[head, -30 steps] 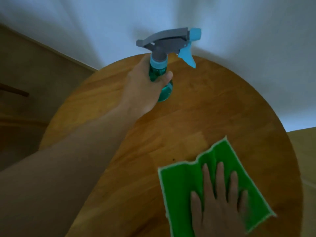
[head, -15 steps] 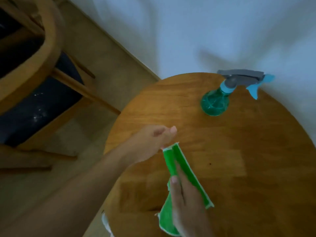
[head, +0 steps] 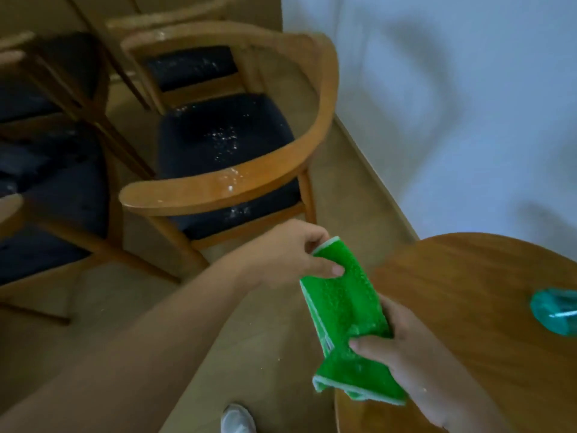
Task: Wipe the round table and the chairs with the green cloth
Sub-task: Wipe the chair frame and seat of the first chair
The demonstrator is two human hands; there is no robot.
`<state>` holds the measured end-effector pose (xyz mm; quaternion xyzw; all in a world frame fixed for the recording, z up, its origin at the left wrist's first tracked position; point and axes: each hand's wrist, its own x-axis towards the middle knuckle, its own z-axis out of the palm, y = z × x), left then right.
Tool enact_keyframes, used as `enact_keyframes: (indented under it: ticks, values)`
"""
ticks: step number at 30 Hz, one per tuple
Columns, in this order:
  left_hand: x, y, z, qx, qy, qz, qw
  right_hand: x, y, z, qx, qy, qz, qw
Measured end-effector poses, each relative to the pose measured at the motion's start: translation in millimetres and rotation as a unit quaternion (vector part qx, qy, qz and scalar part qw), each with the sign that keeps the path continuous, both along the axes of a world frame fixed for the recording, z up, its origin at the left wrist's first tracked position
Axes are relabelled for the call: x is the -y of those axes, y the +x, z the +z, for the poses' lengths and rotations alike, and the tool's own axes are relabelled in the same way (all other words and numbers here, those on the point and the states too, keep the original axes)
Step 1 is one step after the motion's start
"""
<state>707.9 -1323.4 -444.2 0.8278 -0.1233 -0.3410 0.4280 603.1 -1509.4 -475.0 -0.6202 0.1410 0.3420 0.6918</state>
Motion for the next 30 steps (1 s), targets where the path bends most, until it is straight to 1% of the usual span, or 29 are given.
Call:
enact_keyframes:
  ticks: [2, 5, 6, 8, 12, 14, 16, 18, 21, 22, 23, 25, 27, 28, 30]
  values:
    - [-37.1, 9.5, 10.6, 0.007, -0.019, 0.03, 0.999, -28.6, 16.7, 9.6, 0.033, -0.086, 0.043, 0.995]
    - [-91.0, 19.0, 16.4, 0.015, -0.046, 0.074, 0.996, -72.0, 41.4, 20.8, 0.052, -0.125, 0.058, 0.989]
    - [-108.6, 21.1, 16.2, 0.027, -0.047, 0.092, 0.994, -85.6, 49.7, 23.0, 0.072, -0.144, 0.056, 0.985]
    - [-143.3, 24.1, 13.1, 0.057, -0.051, 0.139, 0.987, -110.5, 65.9, 24.4, 0.129, -0.199, 0.071, 0.969]
    - [-203.6, 30.6, 0.1, 0.127, -0.03, 0.227, 0.965, -162.2, 96.8, 25.1, 0.209, -0.27, 0.1, 0.935]
    - [-226.8, 37.4, -8.6, 0.153, -0.02, 0.288, 0.945, -187.1, 114.3, 24.4, 0.248, -0.27, 0.095, 0.925]
    - [-246.4, 48.9, -17.1, 0.181, -0.001, 0.346, 0.92, -209.2, 133.9, 21.0, 0.28, -0.244, 0.088, 0.924]
    - [-261.5, 65.5, -24.7, 0.188, 0.008, 0.395, 0.899, -227.4, 155.0, 16.3, 0.297, -0.221, 0.069, 0.926]
    - [-274.3, 94.1, -41.1, 0.194, 0.037, 0.42, 0.886, -244.7, 183.9, 4.3, 0.318, -0.217, 0.035, 0.922]
    - [-277.1, 102.3, -48.6, 0.2, 0.062, 0.418, 0.884, -247.9, 191.3, -0.9, 0.33, -0.236, 0.041, 0.913]
    - [-279.3, 108.0, -56.7, 0.204, 0.09, 0.412, 0.883, -249.8, 197.2, -6.3, 0.348, -0.267, 0.061, 0.897]
    - [-283.0, 112.6, -73.6, 0.213, 0.143, 0.403, 0.878, -253.1, 204.5, -18.3, 0.397, -0.349, 0.125, 0.839]
    - [-284.0, 110.2, -88.3, 0.223, 0.173, 0.402, 0.871, -260.0, 202.5, -29.1, 0.441, -0.417, 0.149, 0.781]
    - [-284.9, 106.9, -94.5, 0.227, 0.182, 0.409, 0.865, -267.0, 199.1, -32.8, 0.466, -0.421, 0.148, 0.764]
    - [-288.4, 99.7, -102.3, 0.213, 0.184, 0.44, 0.853, -290.1, 195.0, -37.4, 0.511, -0.378, 0.17, 0.753]
